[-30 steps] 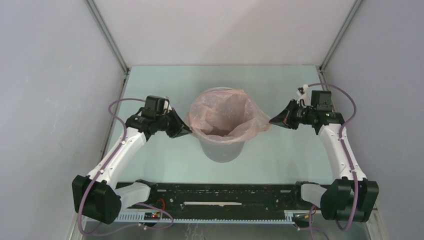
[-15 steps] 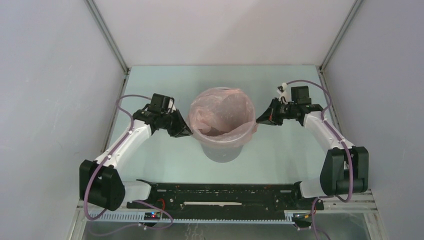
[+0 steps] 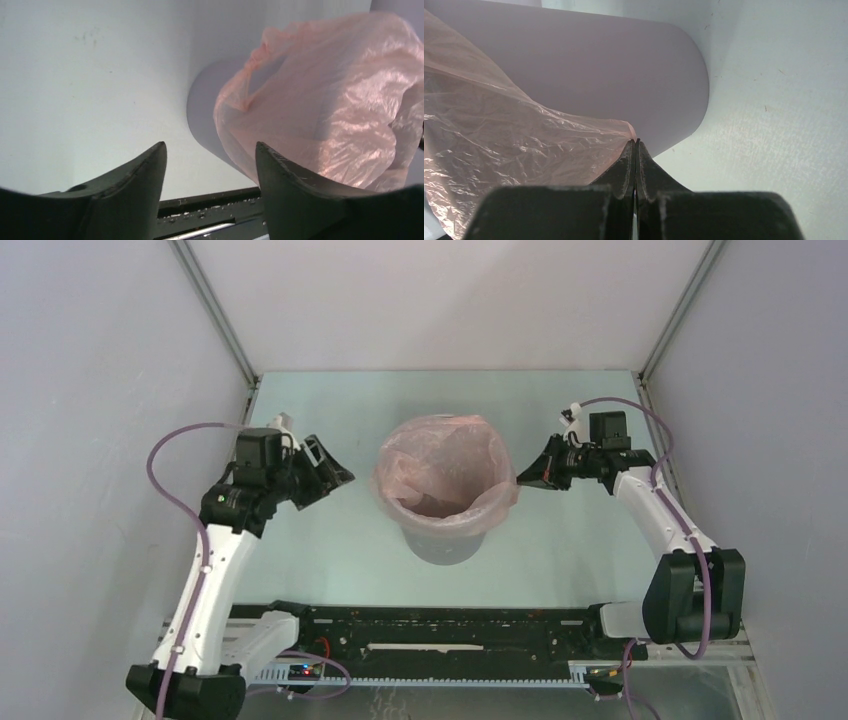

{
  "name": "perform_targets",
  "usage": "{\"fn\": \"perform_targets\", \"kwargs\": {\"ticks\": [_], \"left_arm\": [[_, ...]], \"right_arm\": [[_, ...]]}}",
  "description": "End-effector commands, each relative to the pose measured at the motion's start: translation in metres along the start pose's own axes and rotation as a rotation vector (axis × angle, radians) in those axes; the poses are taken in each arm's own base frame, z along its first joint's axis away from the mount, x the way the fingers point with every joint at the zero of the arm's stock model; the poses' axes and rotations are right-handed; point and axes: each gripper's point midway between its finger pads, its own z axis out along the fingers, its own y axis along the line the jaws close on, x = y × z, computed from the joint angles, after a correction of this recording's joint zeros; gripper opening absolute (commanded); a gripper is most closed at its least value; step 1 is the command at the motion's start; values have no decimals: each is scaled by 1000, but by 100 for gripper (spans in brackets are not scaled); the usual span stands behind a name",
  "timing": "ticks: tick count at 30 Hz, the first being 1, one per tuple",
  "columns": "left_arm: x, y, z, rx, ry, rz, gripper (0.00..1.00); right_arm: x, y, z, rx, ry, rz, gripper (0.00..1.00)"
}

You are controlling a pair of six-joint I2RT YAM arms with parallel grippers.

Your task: Put the trash bags into the trash bin

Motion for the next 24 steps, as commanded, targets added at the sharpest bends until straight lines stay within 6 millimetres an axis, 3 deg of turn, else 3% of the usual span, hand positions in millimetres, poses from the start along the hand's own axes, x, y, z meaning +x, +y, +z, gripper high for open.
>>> {"fn": "perform_targets", "kwargs": {"ticks": [1,4,6,9,14,19,24], "left_arm": [[-33,-8,10,41,-65,1,73],[-48,-38,37,228,-29,19,68],[-49,-60,54,377,37,48,70],[-44,-77,74,531,120,85,75],[-40,-77,100,585,164,36,74],[-19,-93,104,738,251,30,62],[1,-84,115,774,317,-46,46]], "right_arm": [[-2,19,-14,-30,-14,-73,0],[1,20,-16,-30,1,-67,0],[2,22,-17,-38,10,-68,0],[1,24,-18,-35,17,-67,0],[-4,27,-19,-35,17,-79,0],[-5,26,-18,-28,23,-78,0],[-2,28,-17,-29,33,-73,0]]}}
